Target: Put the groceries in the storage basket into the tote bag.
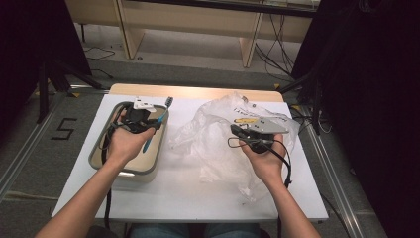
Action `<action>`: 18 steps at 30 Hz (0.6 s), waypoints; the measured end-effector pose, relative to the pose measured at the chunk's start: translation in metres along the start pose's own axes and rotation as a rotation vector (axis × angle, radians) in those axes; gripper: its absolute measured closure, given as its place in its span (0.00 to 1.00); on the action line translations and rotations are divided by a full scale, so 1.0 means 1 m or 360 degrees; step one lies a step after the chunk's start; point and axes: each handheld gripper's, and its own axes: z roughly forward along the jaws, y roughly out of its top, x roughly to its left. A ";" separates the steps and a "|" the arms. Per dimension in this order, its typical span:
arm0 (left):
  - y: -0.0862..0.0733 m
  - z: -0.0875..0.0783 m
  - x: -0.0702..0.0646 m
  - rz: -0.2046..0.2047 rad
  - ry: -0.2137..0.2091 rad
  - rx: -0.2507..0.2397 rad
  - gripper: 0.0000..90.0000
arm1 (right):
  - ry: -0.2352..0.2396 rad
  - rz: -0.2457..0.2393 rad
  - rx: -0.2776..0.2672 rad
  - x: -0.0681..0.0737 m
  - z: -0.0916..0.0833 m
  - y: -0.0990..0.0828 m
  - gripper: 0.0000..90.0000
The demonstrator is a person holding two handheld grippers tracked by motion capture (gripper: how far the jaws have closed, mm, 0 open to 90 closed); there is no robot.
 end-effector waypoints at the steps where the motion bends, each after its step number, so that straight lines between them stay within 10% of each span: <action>1: 0.001 -0.001 -0.001 -0.0002 -0.0003 -0.0003 0.87 | 0.0000 0.0002 0.0001 0.000 0.000 0.000 1.00; 18: 0.007 -0.011 -0.022 0.0053 -0.0094 -0.0038 0.87 | 0.0001 0.0008 0.0000 0.000 0.000 0.000 1.00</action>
